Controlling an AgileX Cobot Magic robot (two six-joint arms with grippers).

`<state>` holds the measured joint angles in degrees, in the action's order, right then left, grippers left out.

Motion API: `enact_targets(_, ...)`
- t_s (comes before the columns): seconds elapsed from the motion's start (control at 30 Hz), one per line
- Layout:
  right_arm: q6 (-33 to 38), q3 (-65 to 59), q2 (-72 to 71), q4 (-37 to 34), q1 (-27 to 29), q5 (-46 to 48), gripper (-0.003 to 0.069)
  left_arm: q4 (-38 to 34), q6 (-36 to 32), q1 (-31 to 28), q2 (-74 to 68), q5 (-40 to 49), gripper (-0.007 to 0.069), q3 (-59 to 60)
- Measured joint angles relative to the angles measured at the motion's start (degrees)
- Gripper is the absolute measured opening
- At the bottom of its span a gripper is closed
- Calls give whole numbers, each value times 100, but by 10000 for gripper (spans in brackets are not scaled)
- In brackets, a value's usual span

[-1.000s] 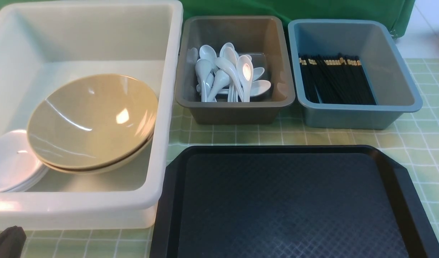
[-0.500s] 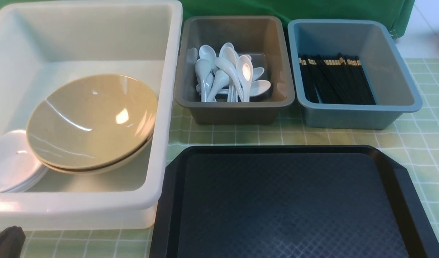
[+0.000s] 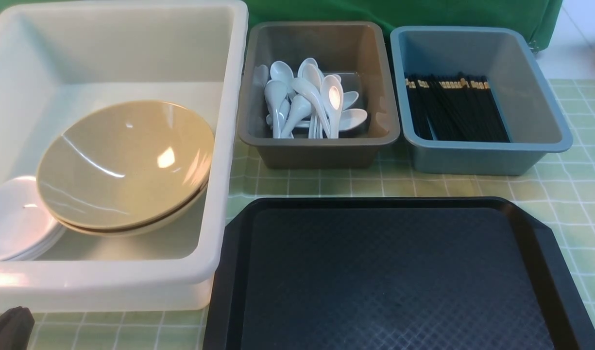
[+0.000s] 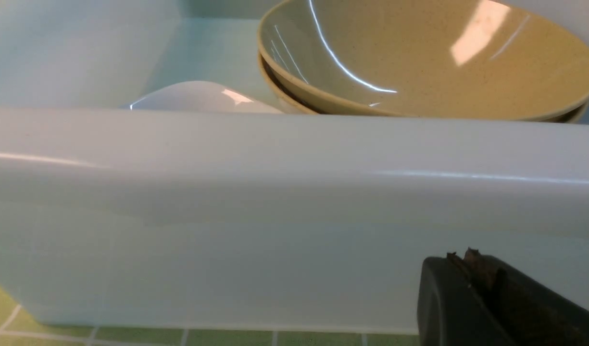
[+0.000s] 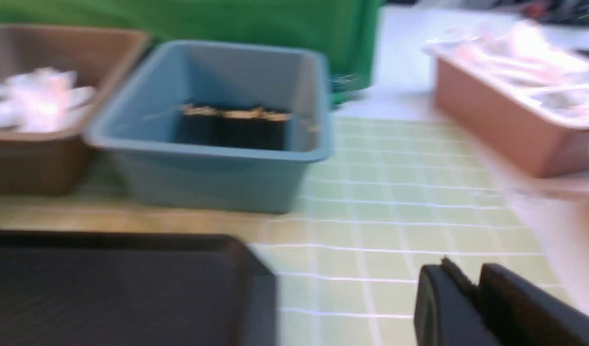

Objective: On green table put chopsticks spoon bowls plates into blue grey white boxes.

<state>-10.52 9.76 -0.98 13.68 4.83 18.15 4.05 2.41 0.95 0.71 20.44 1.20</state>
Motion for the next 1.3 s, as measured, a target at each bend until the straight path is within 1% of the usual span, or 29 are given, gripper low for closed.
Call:
enact_targets(0.07,0,-493,0,0,424,-284,118,1,0,0,0,0,-1,0)
enact_targets(0.1,0,-533,0,0,481,-298,118,1,0,0,0,0,-1,0)
enact_targets(0.13,0,-874,0,0,665,-301,120,1,0,0,0,0,-1,0)
enact_targets(0.2,-6,-1029,0,6,772,-280,122,6,0,0,0,0,-1,0)
enact_targets(0.3,63,-1029,0,6,780,-241,125,6,0,0,4,0,-1,0)
enact_targets(0.43,342,-1029,0,6,726,-240,131,6,0,0,4,0,-1,0)
enact_targets(0.63,288,-1029,0,1,636,-235,136,6,0,0,4,0,-1,0)
enact_targets(1.3,269,-1029,0,1,636,-235,152,6,0,0,4,0,-1,0)
